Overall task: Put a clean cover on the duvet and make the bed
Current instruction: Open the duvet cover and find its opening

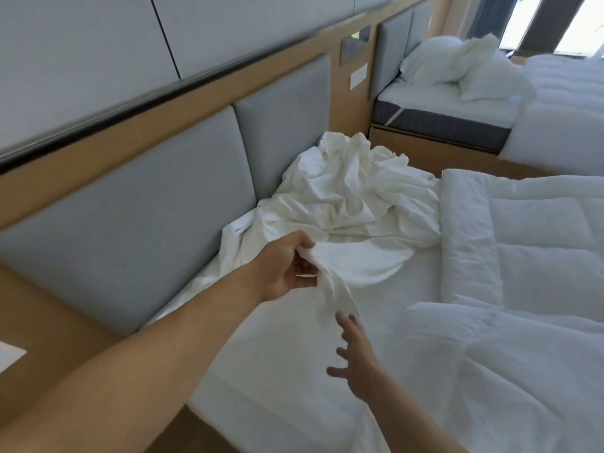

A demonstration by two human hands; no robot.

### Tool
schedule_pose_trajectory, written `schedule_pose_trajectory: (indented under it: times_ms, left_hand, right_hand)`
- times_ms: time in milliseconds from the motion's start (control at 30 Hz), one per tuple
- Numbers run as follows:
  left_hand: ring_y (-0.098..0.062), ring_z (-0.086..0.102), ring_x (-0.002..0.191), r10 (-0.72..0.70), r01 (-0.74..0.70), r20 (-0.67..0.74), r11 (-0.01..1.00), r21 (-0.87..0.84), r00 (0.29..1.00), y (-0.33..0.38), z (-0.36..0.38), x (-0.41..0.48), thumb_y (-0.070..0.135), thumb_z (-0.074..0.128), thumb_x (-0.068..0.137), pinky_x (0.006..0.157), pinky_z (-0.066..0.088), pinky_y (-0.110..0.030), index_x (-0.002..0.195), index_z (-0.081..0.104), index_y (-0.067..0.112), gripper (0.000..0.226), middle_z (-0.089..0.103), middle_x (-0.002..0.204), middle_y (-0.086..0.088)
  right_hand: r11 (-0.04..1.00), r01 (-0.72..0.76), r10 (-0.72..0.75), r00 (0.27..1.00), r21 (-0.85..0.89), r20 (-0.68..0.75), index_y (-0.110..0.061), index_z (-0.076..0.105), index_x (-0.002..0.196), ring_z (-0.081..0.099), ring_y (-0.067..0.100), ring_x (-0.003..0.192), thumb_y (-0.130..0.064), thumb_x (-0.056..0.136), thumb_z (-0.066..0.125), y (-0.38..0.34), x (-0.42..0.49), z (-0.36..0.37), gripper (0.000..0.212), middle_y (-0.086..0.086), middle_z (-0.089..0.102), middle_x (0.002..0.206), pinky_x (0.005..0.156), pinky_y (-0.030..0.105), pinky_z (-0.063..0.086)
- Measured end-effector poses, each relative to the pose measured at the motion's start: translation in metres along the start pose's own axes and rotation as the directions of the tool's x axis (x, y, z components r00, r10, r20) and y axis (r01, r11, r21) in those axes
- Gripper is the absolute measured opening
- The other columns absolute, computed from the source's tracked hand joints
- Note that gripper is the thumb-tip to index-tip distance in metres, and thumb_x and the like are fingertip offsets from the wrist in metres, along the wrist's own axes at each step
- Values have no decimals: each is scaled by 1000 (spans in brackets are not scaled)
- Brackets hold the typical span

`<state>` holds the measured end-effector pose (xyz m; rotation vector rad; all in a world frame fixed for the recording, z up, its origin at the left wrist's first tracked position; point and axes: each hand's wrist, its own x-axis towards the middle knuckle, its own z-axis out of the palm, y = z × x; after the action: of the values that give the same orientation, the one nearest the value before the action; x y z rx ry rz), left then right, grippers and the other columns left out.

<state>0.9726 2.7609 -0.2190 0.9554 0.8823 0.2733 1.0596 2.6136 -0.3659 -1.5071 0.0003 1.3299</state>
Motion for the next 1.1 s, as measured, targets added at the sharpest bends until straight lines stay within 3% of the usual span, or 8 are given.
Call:
schedule_pose_trajectory:
  times_ms: [133, 333, 467, 667, 800, 900, 967, 1100]
  left_hand:
    - [-26, 70, 82, 103, -103, -10, 995, 10, 995, 23, 16, -26, 17, 52, 99, 79, 60, -41, 105, 66, 1, 22, 71, 89, -12]
    - [-26, 73, 85, 142, -148, 54, 979, 141, 988, 42, 18, -52, 17, 54, 100, 75, 59, -34, 107, 65, 0, 21, 74, 93, -16]
    - [-25, 73, 83, 185, -197, 68, 933, 300, 980, 56, 0, -57, 20, 56, 100, 69, 57, -32, 108, 67, -2, 26, 74, 94, -16]
    - [-15, 66, 92, 511, -367, 1, 615, 698, 859, 83, -56, -49, 20, 76, 85, 65, 49, -18, 115, 66, 8, 33, 70, 108, -6]
    - [-15, 59, 111, 249, -367, 274, 526, 767, 929, 77, -64, -39, 39, 87, 73, 87, 51, -24, 139, 45, 26, 80, 56, 127, 3]
    - [-13, 65, 88, 258, -500, 429, 453, 738, 866, 64, -50, -23, 39, 79, 80, 84, 55, -30, 108, 65, 20, 37, 67, 98, 4]
    - [-10, 54, 66, 380, -567, 426, 455, 687, 821, 63, -45, -19, 25, 67, 92, 66, 46, -26, 83, 64, 9, 18, 59, 73, 3]
    - [-11, 53, 69, 371, -559, 421, 600, 572, 828, 74, -54, -14, 21, 60, 98, 66, 44, -26, 84, 68, 6, 22, 59, 76, -1]
  right_hand:
    - [764, 531, -560, 828, -368, 32, -36, 20, 155, 25, 10, 143, -27, 82, 74, -23, -20, 24, 91, -12, 22, 160, 114, 36, 30]
    - [512, 581, -816, 559, -633, -147, -23, 17, 156, 17, 18, 147, -38, 74, 84, -72, -28, 28, 107, -1, 23, 160, 119, 41, 26]
    - [154, 586, -929, 361, -795, 87, -18, 68, 111, 62, 26, 96, -29, 87, 73, -104, -35, 27, 27, 1, 68, 99, 85, 40, 47]
    - [263, 680, -890, 445, -685, 99, -28, 76, 101, 64, 5, 81, -21, 95, 64, -157, -79, 39, 15, -16, 71, 84, 72, 9, 44]
    - [156, 679, -857, 454, -717, 244, -26, 78, 102, 64, -5, 86, -20, 91, 69, -188, -112, 67, 15, -23, 70, 92, 78, 4, 44]
    - [54, 576, -813, 500, -816, 299, -26, 78, 105, 65, 2, 89, -26, 90, 71, -200, -123, 84, 17, -16, 72, 99, 83, 14, 48]
    - [29, 501, -794, 537, -865, 284, -27, 79, 101, 65, 4, 87, -28, 88, 73, -203, -127, 85, 14, -15, 73, 95, 84, 19, 51]
    - [10, 310, -787, 589, -951, 184, -25, 77, 103, 60, 10, 81, -32, 87, 75, -197, -129, 66, 18, -13, 65, 86, 78, 25, 50]
